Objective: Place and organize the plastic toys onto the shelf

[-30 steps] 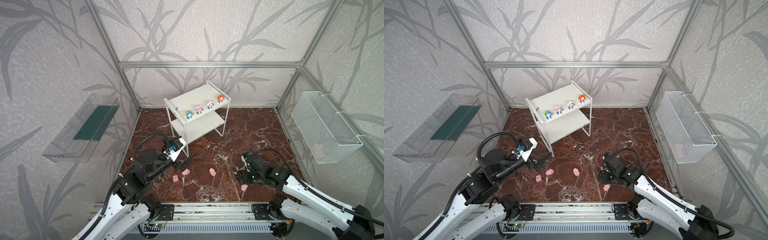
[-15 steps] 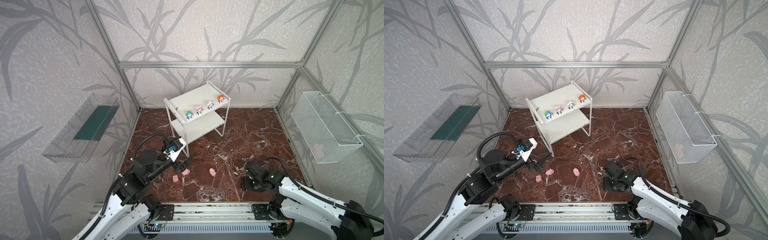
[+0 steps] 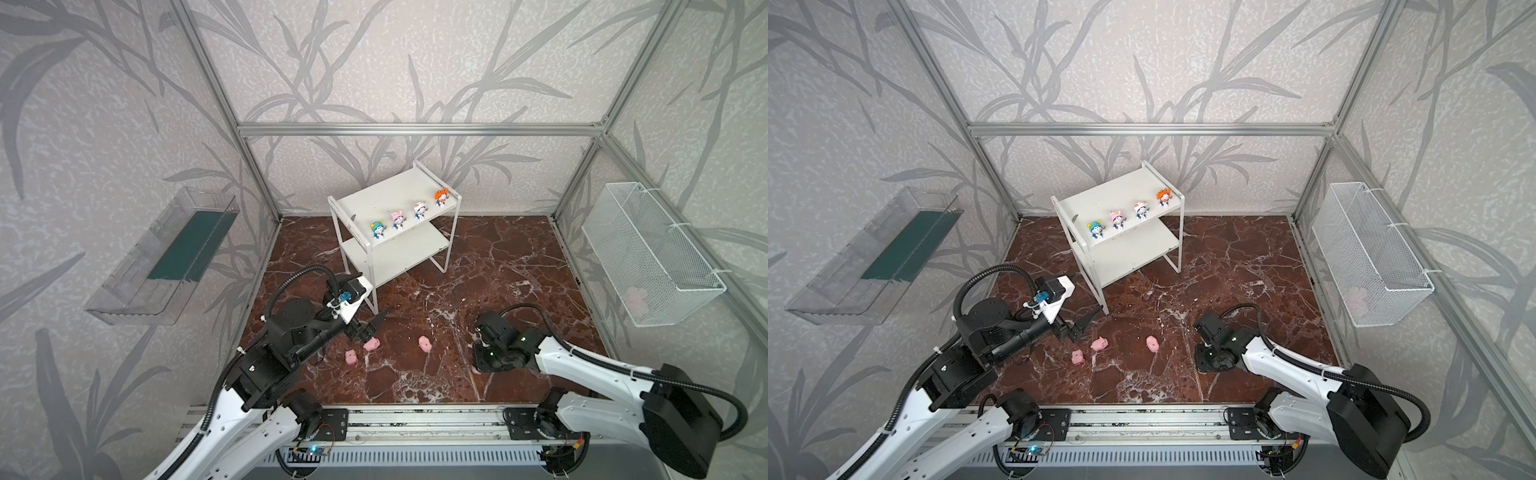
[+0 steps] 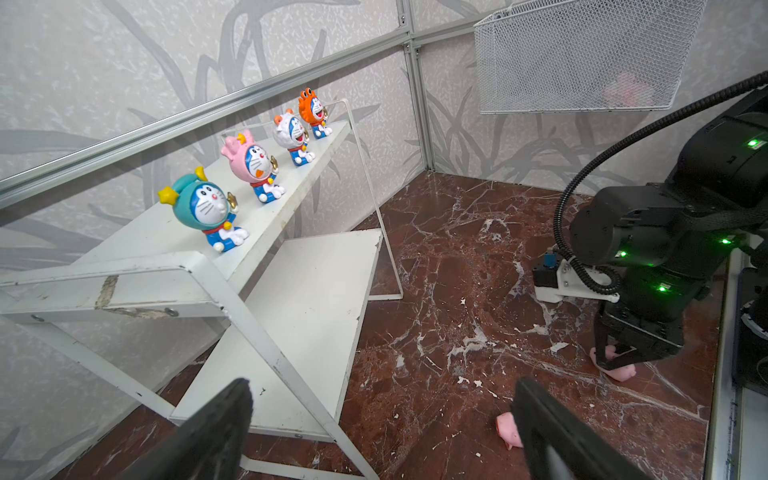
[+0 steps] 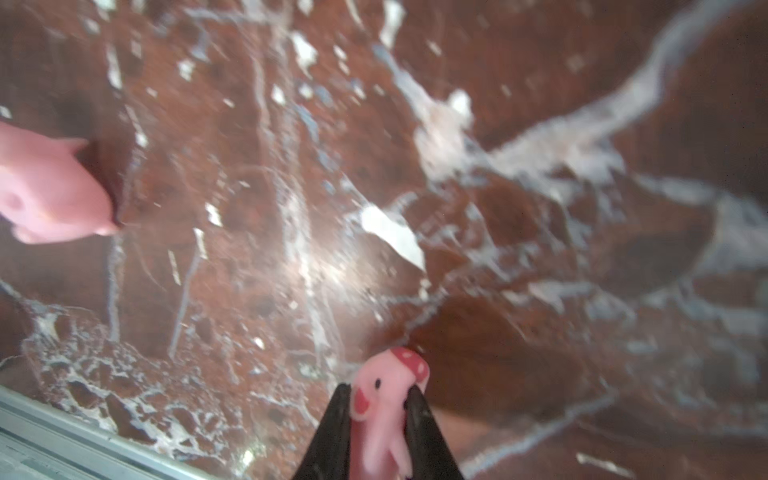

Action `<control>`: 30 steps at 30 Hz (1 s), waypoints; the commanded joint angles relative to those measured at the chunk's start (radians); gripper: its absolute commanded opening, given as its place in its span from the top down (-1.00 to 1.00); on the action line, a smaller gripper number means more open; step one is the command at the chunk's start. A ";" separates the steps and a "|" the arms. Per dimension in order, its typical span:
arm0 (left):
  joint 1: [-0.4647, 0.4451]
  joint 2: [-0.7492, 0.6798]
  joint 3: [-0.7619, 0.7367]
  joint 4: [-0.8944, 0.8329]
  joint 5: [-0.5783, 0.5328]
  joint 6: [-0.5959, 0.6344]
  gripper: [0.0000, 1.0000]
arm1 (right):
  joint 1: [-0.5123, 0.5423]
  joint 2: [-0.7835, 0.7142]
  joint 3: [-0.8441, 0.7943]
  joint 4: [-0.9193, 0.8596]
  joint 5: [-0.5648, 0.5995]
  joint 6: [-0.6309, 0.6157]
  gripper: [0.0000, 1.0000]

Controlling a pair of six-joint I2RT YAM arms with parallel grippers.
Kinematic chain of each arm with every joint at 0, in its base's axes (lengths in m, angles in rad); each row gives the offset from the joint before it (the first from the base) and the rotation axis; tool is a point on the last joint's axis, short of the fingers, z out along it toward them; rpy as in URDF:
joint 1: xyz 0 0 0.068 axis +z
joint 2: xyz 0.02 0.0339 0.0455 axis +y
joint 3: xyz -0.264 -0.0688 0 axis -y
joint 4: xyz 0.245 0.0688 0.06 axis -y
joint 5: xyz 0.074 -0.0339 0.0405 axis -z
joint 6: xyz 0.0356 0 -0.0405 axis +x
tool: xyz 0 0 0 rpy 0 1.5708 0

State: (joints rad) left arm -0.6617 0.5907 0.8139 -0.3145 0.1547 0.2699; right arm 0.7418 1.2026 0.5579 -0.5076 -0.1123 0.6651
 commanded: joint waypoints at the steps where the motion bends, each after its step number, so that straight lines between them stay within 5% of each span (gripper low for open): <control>1: 0.003 -0.003 -0.012 0.000 -0.004 0.024 -0.98 | 0.007 0.093 0.104 0.097 -0.007 -0.113 0.61; 5: 0.004 -0.003 -0.014 0.002 -0.007 0.025 -0.98 | 0.007 0.204 0.175 0.119 -0.018 -0.167 0.55; 16: 0.007 0.007 -0.017 0.009 0.002 0.024 -0.98 | 0.008 0.324 0.221 0.127 -0.027 -0.229 -0.10; 20: 0.007 0.006 -0.018 0.011 0.005 0.022 -0.98 | 0.011 0.299 0.214 0.112 -0.011 -0.235 0.00; 30: 0.011 0.006 -0.018 0.014 0.011 0.018 -0.98 | 0.018 0.334 0.226 0.101 -0.024 -0.261 0.77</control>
State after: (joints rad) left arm -0.6559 0.5991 0.8066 -0.3138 0.1558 0.2699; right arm 0.7521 1.5196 0.7639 -0.3737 -0.1322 0.4217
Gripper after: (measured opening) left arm 0.992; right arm 0.145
